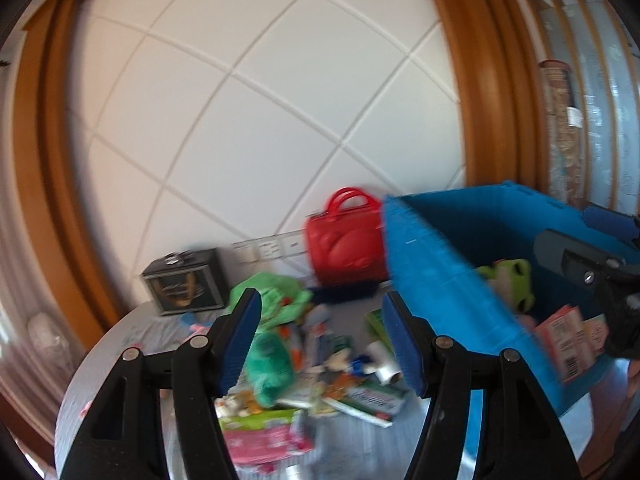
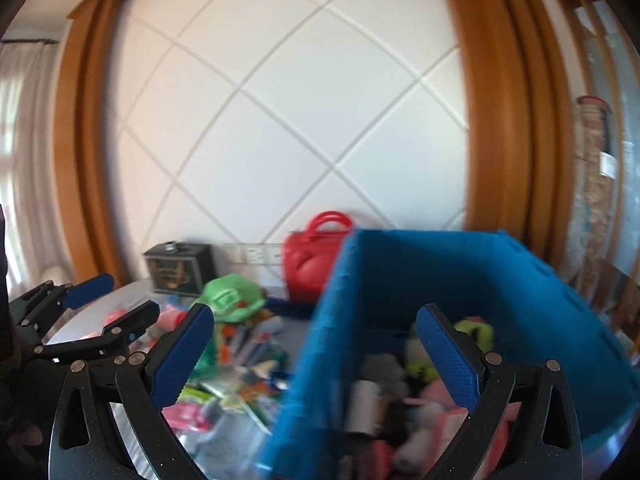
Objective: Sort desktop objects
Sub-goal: 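Withdraw both tools and reach toward the pink pig plush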
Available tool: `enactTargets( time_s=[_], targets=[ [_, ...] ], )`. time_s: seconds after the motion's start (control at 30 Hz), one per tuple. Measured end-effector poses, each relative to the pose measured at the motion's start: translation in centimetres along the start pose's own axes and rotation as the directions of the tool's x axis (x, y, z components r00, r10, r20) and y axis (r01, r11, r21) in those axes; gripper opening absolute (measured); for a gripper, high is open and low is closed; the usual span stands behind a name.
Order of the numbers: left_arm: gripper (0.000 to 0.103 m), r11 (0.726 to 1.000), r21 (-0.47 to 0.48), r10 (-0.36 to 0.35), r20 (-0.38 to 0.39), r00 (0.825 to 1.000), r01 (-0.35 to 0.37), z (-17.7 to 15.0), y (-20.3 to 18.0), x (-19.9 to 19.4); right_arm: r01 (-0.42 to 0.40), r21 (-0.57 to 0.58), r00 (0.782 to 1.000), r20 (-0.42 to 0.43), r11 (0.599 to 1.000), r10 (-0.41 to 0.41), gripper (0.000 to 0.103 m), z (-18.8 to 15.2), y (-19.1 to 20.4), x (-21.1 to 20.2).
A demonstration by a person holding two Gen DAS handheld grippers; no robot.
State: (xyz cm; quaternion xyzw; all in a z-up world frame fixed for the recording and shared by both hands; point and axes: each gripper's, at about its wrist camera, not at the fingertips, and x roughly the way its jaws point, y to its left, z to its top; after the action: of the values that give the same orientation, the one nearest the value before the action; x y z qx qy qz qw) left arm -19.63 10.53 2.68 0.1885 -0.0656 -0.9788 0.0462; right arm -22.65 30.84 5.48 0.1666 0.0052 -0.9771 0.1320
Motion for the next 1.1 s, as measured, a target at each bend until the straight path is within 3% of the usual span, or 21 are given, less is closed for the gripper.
enactTargets(
  time_s=[0.13, 0.33, 0.43, 0.53, 0.57, 0.63, 0.7, 0.73, 0.8, 0.87, 0.93, 0.97, 1.0, 1.03, 1.1],
  targets=[
    [0.062, 0.995, -0.055, 0.078, -0.031, 0.996, -0.080, -2.3, 6.2, 0.7, -0.088, -0.051, 0.996, -0.039, 0.995, 0.086, 0.103, -0.4, 4.7, 2.8],
    [0.062, 0.973, -0.102, 0.199, -0.075, 0.977, -0.206, -5.5, 16.8, 1.2, -0.218, -0.127, 0.973, -0.110, 0.968, 0.204, 0.103, -1.5, 12.9, 7.5],
    [0.062, 0.959, -0.124, 0.242, -0.098, 0.965, -0.253, -6.7, 22.6, 1.1, -0.325, -0.198, 0.940, -0.173, 0.925, 0.293, 0.103, -2.4, 19.2, 10.5],
    [0.062, 0.944, -0.122, 0.293, -0.122, 0.948, -0.307, -8.3, 28.8, 0.6, -0.450, -0.287, 0.887, -0.255, 0.846, 0.386, 0.103, -3.7, 27.3, 13.6],
    [0.062, 0.937, -0.124, 0.311, -0.130, 0.942, -0.326, -8.8, 31.0, 0.3, -0.515, -0.326, 0.852, -0.295, 0.793, 0.432, 0.103, -4.5, 31.1, 14.9],
    [0.062, 0.917, -0.133, 0.356, -0.153, 0.922, -0.376, -10.2, 35.5, -0.3, -0.587, -0.388, 0.807, -0.354, 0.711, 0.473, 0.103, -6.0, 36.5, 16.3],
    [0.062, 0.894, -0.150, 0.393, -0.191, 0.899, -0.423, -11.4, 40.0, -0.9, -0.662, -0.451, 0.749, -0.426, 0.599, 0.507, 0.103, -7.9, 42.1, 18.1],
    [0.062, 0.882, -0.152, 0.411, -0.212, 0.887, -0.445, -12.1, 42.2, -1.1, -0.698, -0.489, 0.716, -0.470, 0.522, 0.517, 0.103, -9.3, 45.4, 19.2],
    [0.062, 0.862, -0.148, 0.442, -0.249, 0.862, -0.485, -13.5, 45.7, -1.5, -0.717, -0.545, 0.696, -0.521, 0.434, 0.494, 0.103, -11.5, 49.8, 21.2],
    [0.062, 0.843, -0.153, 0.459, -0.292, 0.839, -0.515, -15.1, 48.5, -1.7, -0.733, -0.603, 0.674, -0.576, 0.316, 0.464, 0.103, -14.3, 54.4, 23.2],
    [0.062, 0.820, -0.178, 0.466, -0.342, 0.816, -0.544, -16.7, 51.4, -1.9, -0.713, -0.670, 0.681, -0.593, 0.207, 0.430, 0.103, -16.7, 58.0, 24.8],
    [0.062, 0.810, -0.189, 0.469, -0.359, 0.807, -0.555, -17.4, 52.4, -2.0, -0.695, -0.709, 0.685, -0.605, 0.117, 0.406, 0.103, -18.4, 60.2, 25.5],
    [0.062, 0.797, -0.196, 0.478, -0.374, 0.795, -0.572, -18.0, 53.3, -2.3, -0.682, -0.729, 0.688, -0.609, 0.066, 0.394, 0.103, -19.2, 61.1, 26.2],
    [0.062, 0.782, -0.199, 0.490, -0.388, 0.781, -0.590, -18.5, 54.1, -2.4, -0.639, -0.769, 0.704, -0.601, -0.034, 0.379, 0.103, -20.6, 62.7, 26.9],
    [0.062, 0.757, -0.212, 0.500, -0.420, 0.757, -0.618, -19.6, 55.8, -2.4, -0.560, -0.808, 0.728, -0.585, -0.183, 0.357, 0.103, -23.0, 65.0, 27.9]
  ],
)
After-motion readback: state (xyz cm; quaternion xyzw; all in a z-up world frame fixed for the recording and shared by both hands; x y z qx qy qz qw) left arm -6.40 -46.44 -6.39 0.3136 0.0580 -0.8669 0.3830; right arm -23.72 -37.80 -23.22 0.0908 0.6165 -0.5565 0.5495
